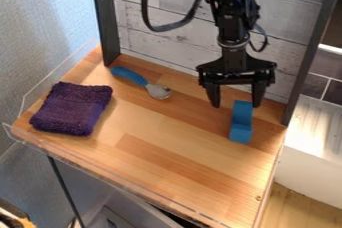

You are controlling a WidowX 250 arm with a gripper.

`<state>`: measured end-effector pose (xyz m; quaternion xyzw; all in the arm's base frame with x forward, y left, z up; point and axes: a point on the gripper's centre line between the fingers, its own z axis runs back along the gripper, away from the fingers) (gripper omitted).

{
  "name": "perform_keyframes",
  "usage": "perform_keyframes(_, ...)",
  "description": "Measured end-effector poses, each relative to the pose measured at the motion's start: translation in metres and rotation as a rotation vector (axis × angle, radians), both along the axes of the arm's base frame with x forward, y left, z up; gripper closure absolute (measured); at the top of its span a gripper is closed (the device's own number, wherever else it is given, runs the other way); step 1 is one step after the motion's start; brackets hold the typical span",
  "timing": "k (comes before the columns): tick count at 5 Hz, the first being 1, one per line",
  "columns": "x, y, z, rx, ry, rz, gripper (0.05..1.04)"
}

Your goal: Pick the blue object and put it beside the violet cloth

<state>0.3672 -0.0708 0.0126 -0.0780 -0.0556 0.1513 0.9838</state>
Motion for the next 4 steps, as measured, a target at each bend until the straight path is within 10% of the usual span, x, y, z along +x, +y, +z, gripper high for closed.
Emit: perform_keyframes(4, -0.009, -0.011, -0.052, 0.098, 0.042, -0.077, 0.084)
